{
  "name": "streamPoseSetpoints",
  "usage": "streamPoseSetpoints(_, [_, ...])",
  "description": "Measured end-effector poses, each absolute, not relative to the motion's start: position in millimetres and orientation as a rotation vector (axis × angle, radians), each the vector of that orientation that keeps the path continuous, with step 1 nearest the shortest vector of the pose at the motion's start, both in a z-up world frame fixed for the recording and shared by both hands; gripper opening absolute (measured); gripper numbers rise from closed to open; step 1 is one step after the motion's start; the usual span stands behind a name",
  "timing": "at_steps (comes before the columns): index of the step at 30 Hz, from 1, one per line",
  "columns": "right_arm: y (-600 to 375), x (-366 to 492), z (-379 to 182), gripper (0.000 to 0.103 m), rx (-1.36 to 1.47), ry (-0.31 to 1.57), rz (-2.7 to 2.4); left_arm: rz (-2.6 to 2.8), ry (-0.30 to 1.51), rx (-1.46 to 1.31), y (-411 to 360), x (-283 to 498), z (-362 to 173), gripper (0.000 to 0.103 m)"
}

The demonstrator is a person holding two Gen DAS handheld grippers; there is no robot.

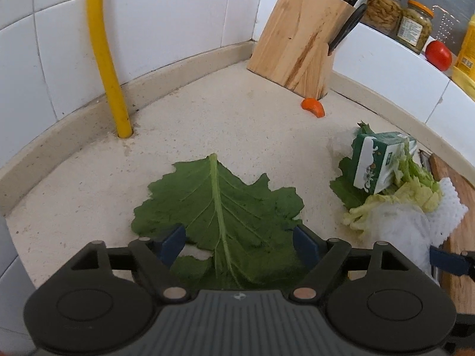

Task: Collect trash
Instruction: 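Close left tool on the large green leaf stem, then lift green leaf with left tool while right tool lifts plastic bag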

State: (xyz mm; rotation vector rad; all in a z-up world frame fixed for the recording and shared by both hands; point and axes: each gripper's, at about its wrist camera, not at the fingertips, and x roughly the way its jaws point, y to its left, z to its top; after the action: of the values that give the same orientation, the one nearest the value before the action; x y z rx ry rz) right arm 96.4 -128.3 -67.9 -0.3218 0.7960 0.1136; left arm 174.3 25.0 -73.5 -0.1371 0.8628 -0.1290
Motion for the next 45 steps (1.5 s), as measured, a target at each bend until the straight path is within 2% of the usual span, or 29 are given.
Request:
streamPoseSetpoints(2, [-128, 99, -69, 0.062, -0.326, 0.801, 0.119, -0.124, 0.866, -0.134, 23, 178, -76, 0.081])
streamPoseSetpoints(9, [-125, 105, -73, 0.062, -0.338, 0.812, 0.129, -0.129, 0.869, -0.032, 7, 179, -85, 0.077])
streamPoseSetpoints(12, [-125, 106, -74, 0.063, -0.341, 0.816, 0.131, -0.121, 0.858, 0.003, 5, 178, -85, 0.066])
streamPoseSetpoints(14, [-124, 106, -75, 0.063, -0.344, 0.817, 0.131, -0.116, 0.851, 0.015, 5, 177, -84, 0.055])
streamPoseSetpoints(19, [-119, 108, -77, 0.062, -0.361, 0.816, 0.13, -0.118, 0.841, 0.005, 11, 176, -83, 0.037])
streamPoseSetpoints(23, [-115, 107, -78, 0.057, -0.379, 0.82, 0.135, -0.121, 0.842, -0.008, 13, 174, -81, 0.018])
streamPoseSetpoints(25, [-114, 107, -79, 0.05, -0.387, 0.823, 0.135, -0.115, 0.843, -0.013, 15, 173, -81, 0.013])
streamPoseSetpoints(30, [-109, 104, -80, 0.044, -0.416, 0.817, 0.128, -0.145, 0.85, -0.053, 22, 170, -78, 0.002])
streamPoseSetpoints(45, [-96, 93, -69, 0.041, -0.423, 0.782, 0.112, -0.186, 0.847, -0.056, 33, 158, -69, 0.0])
